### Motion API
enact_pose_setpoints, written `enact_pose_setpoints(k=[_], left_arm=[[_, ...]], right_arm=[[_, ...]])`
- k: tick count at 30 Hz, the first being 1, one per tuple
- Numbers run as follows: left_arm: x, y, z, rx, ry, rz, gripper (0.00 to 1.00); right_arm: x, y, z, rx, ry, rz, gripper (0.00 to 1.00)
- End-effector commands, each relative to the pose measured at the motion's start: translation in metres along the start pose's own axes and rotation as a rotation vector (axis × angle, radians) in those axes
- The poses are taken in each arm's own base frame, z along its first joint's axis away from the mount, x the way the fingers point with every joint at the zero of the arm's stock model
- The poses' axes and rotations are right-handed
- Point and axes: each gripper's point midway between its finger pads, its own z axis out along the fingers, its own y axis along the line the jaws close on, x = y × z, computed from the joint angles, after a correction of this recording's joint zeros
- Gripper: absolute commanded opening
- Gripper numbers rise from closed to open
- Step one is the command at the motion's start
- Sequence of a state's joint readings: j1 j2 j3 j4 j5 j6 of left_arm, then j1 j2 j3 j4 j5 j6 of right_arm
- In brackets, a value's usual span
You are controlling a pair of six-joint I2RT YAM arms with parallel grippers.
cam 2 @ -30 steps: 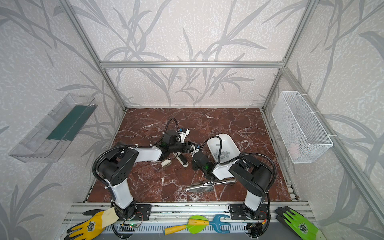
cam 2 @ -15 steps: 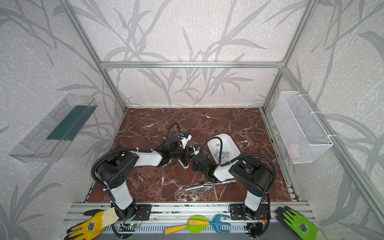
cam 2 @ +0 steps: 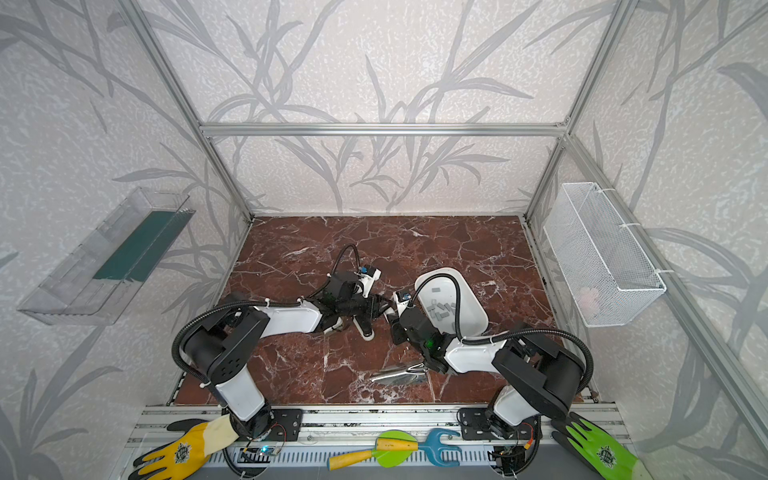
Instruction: Load the staples into the stapler
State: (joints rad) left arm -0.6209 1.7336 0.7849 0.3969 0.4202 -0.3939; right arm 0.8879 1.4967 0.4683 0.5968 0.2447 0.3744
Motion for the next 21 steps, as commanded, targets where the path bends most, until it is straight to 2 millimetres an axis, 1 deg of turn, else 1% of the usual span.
enact_pose_setpoints(k=[1, 5, 9, 15, 17, 20, 21], left_arm=[[-0.023, 0.007, -0.011, -0.091, -0.056, 0.024, 0.45], [-0.028, 0.017, -0.014, -0.143, -0.073, 0.011, 0.45], [-0.029, 0.022, -0.014, -0.17, -0.066, 0.016, 0.45], [-0.026, 0.021, -0.008, -0.149, -0.043, 0.02, 0.44], [-0.024, 0.019, -0.006, -0.135, -0.037, 0.021, 0.44], [-0.021, 0.019, -0.004, -0.123, -0.03, 0.019, 0.44], [-0.019, 0.018, -0.003, -0.119, -0.025, 0.019, 0.44]], right_arm=[[-0.01, 0.003, -0.002, -0.009, -0.011, -0.023, 0.39], [-0.017, 0.006, 0.006, 0.002, -0.011, -0.034, 0.35], [-0.014, 0.007, 0.021, 0.026, 0.017, -0.049, 0.3], [0.005, 0.003, 0.039, 0.051, 0.073, -0.061, 0.24], [0.013, 0.001, 0.041, 0.059, 0.094, -0.059, 0.21], [0.018, -0.002, 0.041, 0.066, 0.105, -0.05, 0.19], [0.027, -0.005, 0.043, 0.075, 0.126, -0.051, 0.19]])
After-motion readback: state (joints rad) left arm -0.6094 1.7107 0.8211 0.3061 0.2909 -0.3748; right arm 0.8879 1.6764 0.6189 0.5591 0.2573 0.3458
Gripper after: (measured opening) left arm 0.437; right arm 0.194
